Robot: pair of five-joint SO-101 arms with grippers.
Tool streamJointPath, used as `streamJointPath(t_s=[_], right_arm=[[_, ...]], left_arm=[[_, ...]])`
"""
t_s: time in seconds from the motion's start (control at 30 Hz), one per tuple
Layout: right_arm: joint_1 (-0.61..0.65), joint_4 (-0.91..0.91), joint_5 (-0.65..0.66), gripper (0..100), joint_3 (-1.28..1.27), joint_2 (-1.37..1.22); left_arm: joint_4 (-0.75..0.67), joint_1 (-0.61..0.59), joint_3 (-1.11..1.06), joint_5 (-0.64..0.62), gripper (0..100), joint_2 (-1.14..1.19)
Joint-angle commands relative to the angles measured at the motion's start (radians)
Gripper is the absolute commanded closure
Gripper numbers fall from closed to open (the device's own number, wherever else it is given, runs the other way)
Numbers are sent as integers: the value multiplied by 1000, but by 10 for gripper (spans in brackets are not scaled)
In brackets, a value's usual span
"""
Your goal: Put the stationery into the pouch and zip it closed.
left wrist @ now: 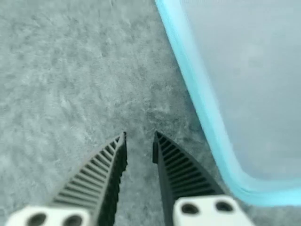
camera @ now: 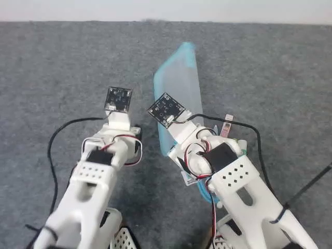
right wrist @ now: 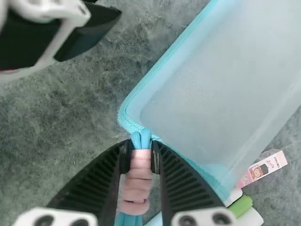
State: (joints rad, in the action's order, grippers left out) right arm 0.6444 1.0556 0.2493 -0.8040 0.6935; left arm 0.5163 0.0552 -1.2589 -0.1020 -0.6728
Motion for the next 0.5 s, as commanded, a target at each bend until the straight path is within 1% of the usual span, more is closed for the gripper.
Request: streamJointPath(t_s=[0.0,0.07,0.2,0.27,0.33,0.4,0.47], right_arm=[[-2,27,8,992,137,45],[4,104,-23,992,278,35],[71,271,-29,992,595,-38],[111,332,-28,992,720,-94],[145,360,-28,992,793,-150],[177,360,-2,992,812,-194],[199,352,9,991,807,-217]], left_arm=[[-28,2,-8,-12,908,-138],[-35,2,-4,-26,907,-135],[-107,11,-5,-26,907,-83],[-124,55,-2,-26,907,-35],[-126,140,2,-26,907,15],[-126,210,16,-25,907,60],[-126,232,30,-25,906,100]])
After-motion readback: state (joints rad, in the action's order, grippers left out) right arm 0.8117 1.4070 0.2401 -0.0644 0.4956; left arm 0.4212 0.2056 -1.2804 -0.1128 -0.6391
